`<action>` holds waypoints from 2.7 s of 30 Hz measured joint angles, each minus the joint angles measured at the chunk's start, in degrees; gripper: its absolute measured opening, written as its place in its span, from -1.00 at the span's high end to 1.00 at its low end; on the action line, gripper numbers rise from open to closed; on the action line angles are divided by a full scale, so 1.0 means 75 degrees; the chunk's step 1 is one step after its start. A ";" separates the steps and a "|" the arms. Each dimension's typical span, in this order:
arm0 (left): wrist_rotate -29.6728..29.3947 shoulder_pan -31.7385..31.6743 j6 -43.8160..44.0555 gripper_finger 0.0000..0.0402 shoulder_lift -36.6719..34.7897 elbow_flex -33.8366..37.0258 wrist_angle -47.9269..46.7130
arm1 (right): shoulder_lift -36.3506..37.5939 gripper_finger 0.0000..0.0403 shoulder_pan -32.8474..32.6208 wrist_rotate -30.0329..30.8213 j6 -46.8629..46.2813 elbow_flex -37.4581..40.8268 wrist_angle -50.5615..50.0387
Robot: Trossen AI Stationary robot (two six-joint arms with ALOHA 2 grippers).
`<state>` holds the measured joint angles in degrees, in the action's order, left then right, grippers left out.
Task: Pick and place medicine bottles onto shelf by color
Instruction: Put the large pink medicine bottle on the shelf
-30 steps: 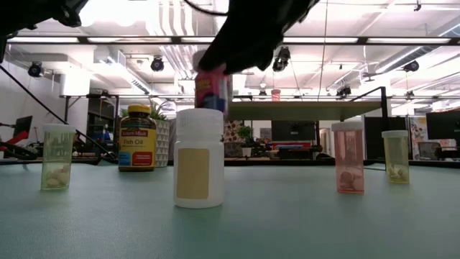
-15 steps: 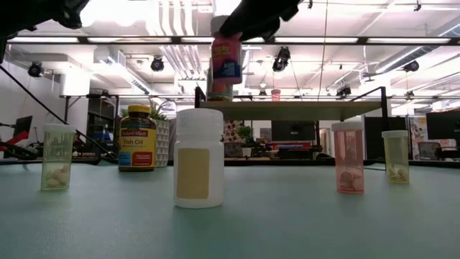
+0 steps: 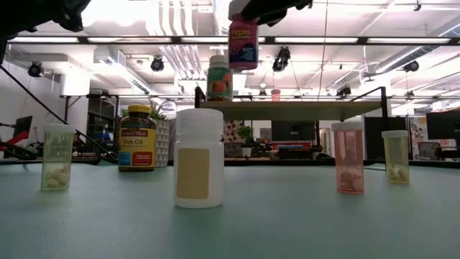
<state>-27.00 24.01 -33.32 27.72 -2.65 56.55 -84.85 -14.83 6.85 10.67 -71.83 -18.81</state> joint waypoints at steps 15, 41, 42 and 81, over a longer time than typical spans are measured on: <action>-0.0006 0.0003 0.1386 0.99 0.0450 0.0058 -0.0006 | 0.1659 0.16 0.0032 -0.0559 0.0600 0.2585 0.2416; -0.0086 0.0000 0.1999 0.99 0.1542 0.0049 0.0124 | 0.2220 0.15 0.0032 -0.1806 0.1459 0.4636 0.5239; -0.0092 0.0000 0.2002 0.99 0.1577 0.0049 0.0234 | 0.2220 0.15 0.0032 -0.1804 0.1461 0.4639 0.5236; -0.0165 -0.0057 0.2587 0.99 0.3765 -0.0041 0.2428 | 0.3771 0.17 0.0922 -0.1301 -0.0032 0.3515 0.2282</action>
<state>-28.24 23.58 -13.91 55.96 -2.96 74.76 -56.57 -7.91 -2.91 10.43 -45.47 -1.69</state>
